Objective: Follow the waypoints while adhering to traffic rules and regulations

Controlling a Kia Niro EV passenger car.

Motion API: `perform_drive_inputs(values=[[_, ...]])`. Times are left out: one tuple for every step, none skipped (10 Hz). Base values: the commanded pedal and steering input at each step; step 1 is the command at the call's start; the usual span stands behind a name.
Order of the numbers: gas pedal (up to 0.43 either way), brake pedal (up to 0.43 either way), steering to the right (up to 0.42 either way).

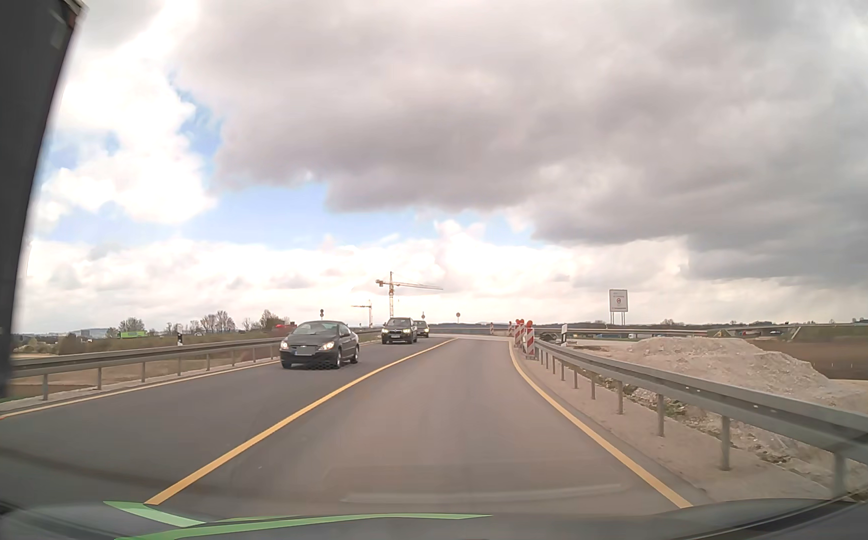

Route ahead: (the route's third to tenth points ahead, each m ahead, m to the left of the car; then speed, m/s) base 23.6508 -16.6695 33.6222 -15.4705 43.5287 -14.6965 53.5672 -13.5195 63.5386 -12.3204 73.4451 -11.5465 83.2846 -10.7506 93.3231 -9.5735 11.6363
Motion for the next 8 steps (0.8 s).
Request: perform_drive_inputs(values=[[0.13,0.0,0.018],[0.13,0.0,0.018],[0.13,0.0,0.018],[0.13,0.0,0.018],[0.13,0.0,0.018],[0.13,0.0,0.018],[0.13,0.0,0.018],[0.13,0.0,0.018]])
